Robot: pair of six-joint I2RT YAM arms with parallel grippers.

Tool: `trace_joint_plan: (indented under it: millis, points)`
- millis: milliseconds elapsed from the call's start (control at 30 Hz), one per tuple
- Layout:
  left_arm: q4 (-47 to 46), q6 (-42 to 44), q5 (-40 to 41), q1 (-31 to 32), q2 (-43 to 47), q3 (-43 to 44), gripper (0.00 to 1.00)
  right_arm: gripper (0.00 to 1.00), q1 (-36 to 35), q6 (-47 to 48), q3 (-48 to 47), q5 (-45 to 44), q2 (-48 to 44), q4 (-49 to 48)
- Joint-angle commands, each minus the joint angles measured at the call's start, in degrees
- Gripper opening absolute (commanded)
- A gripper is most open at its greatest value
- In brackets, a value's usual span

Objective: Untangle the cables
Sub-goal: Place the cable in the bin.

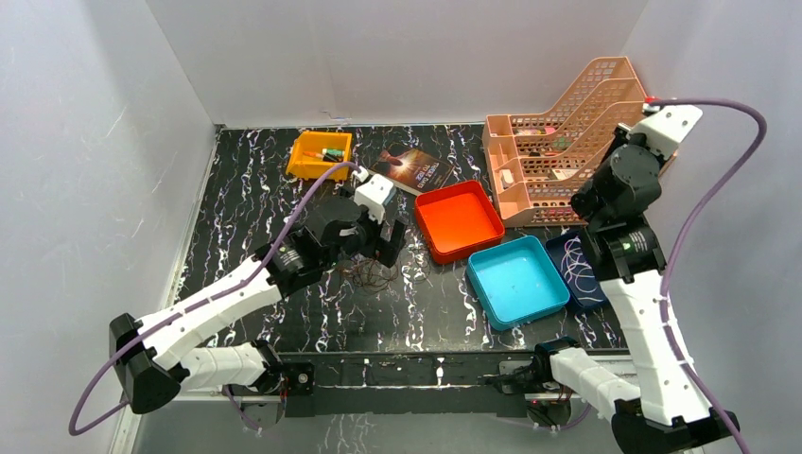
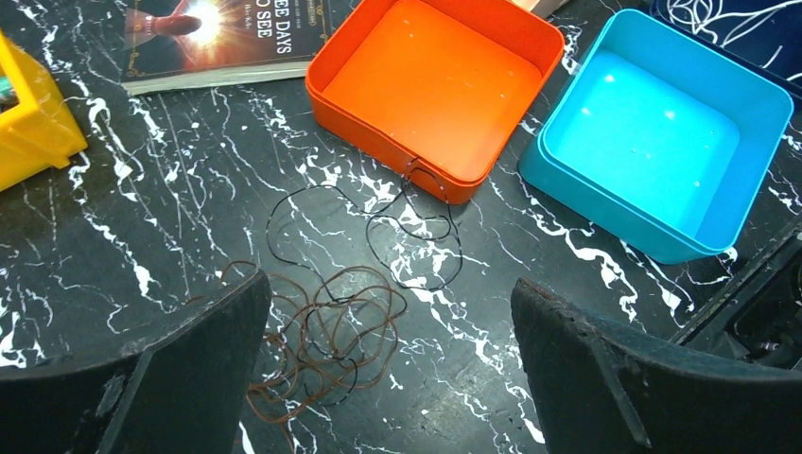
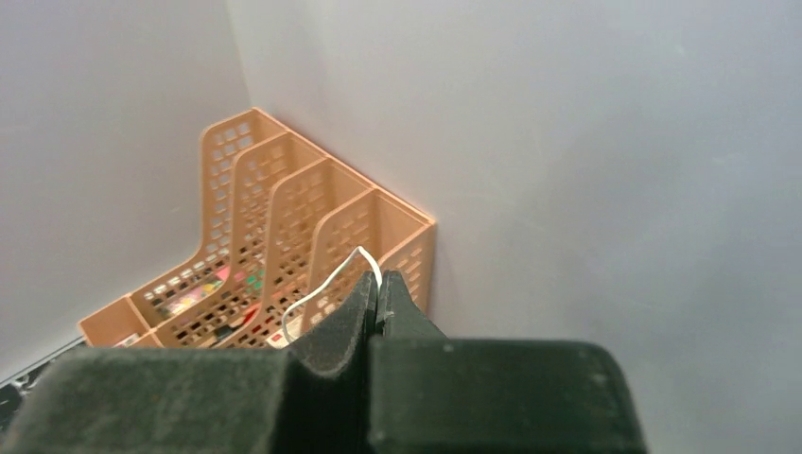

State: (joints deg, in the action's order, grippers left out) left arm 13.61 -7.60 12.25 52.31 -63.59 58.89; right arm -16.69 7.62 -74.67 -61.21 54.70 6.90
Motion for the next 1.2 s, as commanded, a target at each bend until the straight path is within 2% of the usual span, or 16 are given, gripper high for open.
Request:
trace_joint_plan:
  millis: [0,200,467,633,867,1167]
  points:
    - [2.5,0.6,-4.2,0.3,-1.9,3.7,0.98,0.00,0.8,6.3,4.5,-6.5,-4.2,-10.7]
    - [2.9,0.5,-7.3,0.2,-5.0,5.9,0.98,0.00,1.1,13.6,10.4,-10.4,-9.0,-19.4]
    - [3.1,-0.1,-9.9,0.2,-7.8,8.5,0.98,0.00,2.9,13.8,14.6,-9.6,-6.7,-19.0]
    - [3.4,-0.8,-10.2,0.3,-7.3,8.2,0.98,0.00,9.6,6.6,17.0,-4.8,-5.6,-13.2]
    - [3.4,-1.2,-10.9,0.2,-7.4,7.7,0.98,0.00,18.7,-2.5,22.3,2.4,-3.3,-9.8]
    - [3.4,-1.5,-11.5,0.3,-7.8,8.0,0.98,0.00,19.9,-14.8,26.8,10.1,-1.7,-6.2]
